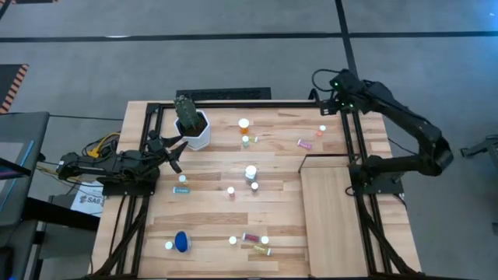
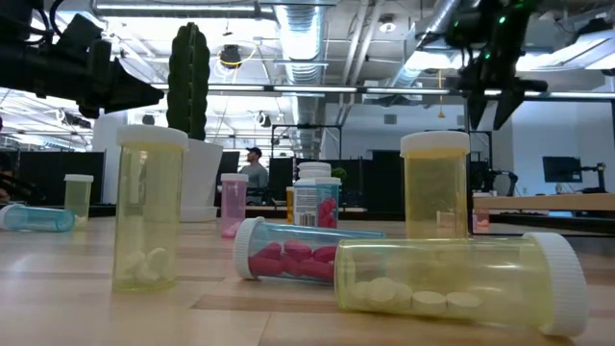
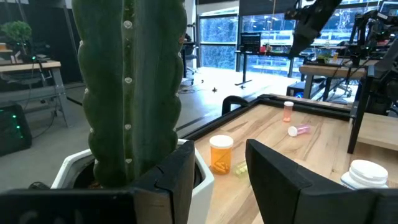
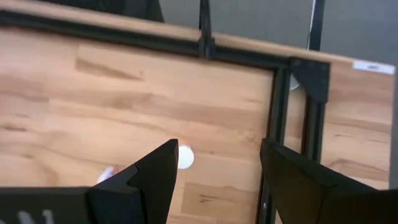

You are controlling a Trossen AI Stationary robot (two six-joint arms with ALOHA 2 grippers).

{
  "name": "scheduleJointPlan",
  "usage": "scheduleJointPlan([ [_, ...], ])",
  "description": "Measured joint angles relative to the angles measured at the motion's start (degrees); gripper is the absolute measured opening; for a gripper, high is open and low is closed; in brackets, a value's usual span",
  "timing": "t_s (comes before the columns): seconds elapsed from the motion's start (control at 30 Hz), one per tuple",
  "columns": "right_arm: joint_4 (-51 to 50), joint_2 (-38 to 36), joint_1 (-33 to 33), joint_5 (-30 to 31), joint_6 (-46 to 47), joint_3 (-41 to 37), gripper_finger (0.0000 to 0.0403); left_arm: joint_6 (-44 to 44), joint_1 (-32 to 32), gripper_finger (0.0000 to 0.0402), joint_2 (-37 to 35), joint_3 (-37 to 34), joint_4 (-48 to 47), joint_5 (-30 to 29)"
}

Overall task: Pick and place medicine bottles onto shelf by color
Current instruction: Put the small orange pill bottle on the shelf

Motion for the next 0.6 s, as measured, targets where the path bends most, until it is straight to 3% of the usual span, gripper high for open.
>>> scheduleJointPlan([
  [0.4,-0.2,12.7,-0.9,-4.4,-3.5,0.1,0.0249,0.0,0.0,0.0135,0.0,0.0,0.0,0.0],
  [0.6,-0.4,13.6,-0.5,-2.9,-4.5,1.4,0.0249,0.0,0.0,0.0135,0.0,0.0,0.0,0.0],
])
